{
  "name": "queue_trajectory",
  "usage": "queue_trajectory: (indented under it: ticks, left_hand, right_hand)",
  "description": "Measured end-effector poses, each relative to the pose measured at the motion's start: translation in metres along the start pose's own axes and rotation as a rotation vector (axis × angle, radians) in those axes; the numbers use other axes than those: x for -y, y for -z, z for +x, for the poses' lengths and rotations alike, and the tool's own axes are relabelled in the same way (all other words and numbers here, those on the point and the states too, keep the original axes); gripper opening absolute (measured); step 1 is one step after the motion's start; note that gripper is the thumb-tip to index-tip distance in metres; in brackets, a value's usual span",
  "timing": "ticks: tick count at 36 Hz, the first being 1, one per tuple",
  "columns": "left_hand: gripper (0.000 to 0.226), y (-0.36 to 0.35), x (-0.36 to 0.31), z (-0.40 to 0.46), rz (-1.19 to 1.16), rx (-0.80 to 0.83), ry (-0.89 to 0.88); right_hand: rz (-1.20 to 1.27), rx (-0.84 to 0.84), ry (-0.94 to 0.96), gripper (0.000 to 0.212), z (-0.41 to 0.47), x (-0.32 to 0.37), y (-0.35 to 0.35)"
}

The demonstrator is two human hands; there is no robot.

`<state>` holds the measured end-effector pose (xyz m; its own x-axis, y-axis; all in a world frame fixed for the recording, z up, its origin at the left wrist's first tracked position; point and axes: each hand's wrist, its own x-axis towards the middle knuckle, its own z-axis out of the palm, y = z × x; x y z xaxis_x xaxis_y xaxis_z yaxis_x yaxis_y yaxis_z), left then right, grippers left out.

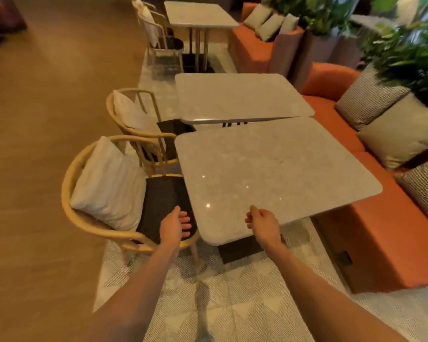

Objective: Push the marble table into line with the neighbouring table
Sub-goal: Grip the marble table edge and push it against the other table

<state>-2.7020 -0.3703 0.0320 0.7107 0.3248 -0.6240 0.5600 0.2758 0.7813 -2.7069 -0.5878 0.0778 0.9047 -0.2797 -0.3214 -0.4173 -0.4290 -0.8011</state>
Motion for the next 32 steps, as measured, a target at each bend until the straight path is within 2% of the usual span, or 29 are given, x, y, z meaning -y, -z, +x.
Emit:
queue_trajectory:
  ticks: [6,12,16,19,21,24,27,30,32]
  left_hand:
    - [0.038,-0.019,0.009,0.021,0.011,-0.054,-0.040]
    - [0.028,-0.049,0.029,0.053,0.211,-0.064,-0.072]
    - [0.023,-0.067,0.053,0.063,0.409,-0.015,-0.186]
    - [0.040,-0.076,0.071,0.064,0.528,0.048,-0.321]
    - [0.047,-0.081,0.083,0.070,0.695,0.054,-0.436]
    - [0.054,-0.093,0.100,0.085,1.019,-0.032,-0.603]
    - [0.061,-0.114,0.125,0.099,1.203,-0.129,-0.633]
    - [0.068,-0.130,0.147,0.111,1.327,-0.312,-0.673]
    - [0.069,-0.133,0.156,0.116,1.302,-0.403,-0.717]
  right_hand:
    - [-0.082,0.028,-0.035,0.043,0.038,-0.013,-0.010]
    - [-0.196,0.076,0.044,0.041,0.070,-0.038,-0.027]
    - [-0.235,0.113,0.065,0.043,0.086,-0.056,-0.036]
    - [-0.363,0.158,0.104,0.044,0.098,-0.067,-0.042]
    - [-0.540,0.193,0.182,0.046,0.108,-0.077,-0.049]
    - [-0.774,0.207,0.390,0.048,0.125,-0.095,-0.063]
    - [-0.907,0.199,0.562,0.053,0.145,-0.121,-0.080]
    - [-0.913,0.068,0.652,0.058,0.156,-0.149,-0.094]
    - [-0.905,-0.055,0.719,0.059,0.159,-0.163,-0.101]
